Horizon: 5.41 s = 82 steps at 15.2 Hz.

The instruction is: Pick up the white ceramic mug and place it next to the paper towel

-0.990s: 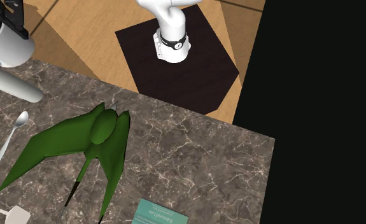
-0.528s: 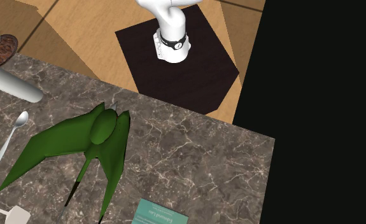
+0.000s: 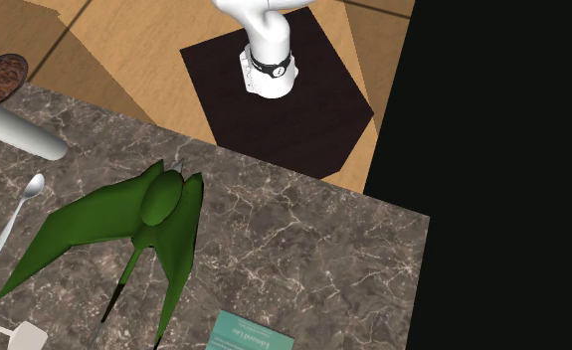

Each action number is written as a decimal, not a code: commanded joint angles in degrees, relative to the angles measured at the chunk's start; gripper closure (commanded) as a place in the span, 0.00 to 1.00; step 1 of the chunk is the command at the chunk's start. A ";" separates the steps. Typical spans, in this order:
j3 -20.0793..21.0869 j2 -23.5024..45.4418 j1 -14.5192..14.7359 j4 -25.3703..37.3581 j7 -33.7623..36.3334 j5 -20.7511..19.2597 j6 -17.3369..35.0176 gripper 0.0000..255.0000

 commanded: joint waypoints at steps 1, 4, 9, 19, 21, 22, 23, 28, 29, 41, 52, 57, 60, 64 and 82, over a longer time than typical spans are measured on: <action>-4.45 8.69 -3.15 3.83 -8.11 8.66 0.19 1.00; -2.22 20.11 -15.90 11.64 -17.24 19.79 -2.05 1.00; 4.45 31.80 -34.64 26.81 -23.89 29.80 -7.57 1.00; 3.14 29.78 -28.91 14.76 -23.75 28.10 1.74 1.00; 3.03 29.62 -28.15 12.80 -23.76 28.00 3.41 1.00; 2.99 29.56 -27.81 11.86 -23.77 27.98 4.22 1.00; 2.96 29.52 -27.50 10.95 -23.78 27.97 5.03 1.00; 2.99 29.56 -26.27 6.76 -23.94 28.16 8.90 1.00; 3.04 29.62 -26.09 5.99 -23.98 28.24 9.65 1.00; 4.40 31.26 -25.28 -1.77 -24.96 30.19 18.01 1.00; 6.96 34.09 -26.27 -6.77 -26.45 33.25 24.85 1.00; 8.49 35.71 -27.11 -8.46 -27.26 34.93 27.73 1.00; 9.71 36.97 -27.84 -9.45 -27.89 36.22 29.73 1.00; 9.71 36.97 -27.84 -9.45 -27.89 36.22 29.73 1.00; 6.38 33.36 -25.08 -7.25 -25.76 32.67 24.65 0.00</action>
